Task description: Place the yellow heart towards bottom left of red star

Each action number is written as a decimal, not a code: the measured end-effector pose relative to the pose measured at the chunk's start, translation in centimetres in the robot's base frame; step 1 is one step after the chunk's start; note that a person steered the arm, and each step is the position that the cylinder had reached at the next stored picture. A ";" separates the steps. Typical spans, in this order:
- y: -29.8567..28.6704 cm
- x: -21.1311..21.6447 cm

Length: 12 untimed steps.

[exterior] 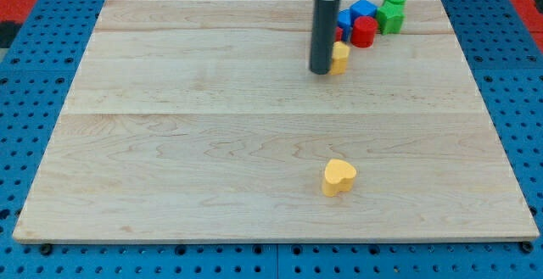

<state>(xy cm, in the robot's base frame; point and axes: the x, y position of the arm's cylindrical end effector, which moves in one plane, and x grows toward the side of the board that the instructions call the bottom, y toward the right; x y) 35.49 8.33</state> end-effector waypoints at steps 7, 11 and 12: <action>7.3 18.8; -4.1 20.9; -3.3 18.0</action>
<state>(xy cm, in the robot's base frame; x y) 53.49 4.99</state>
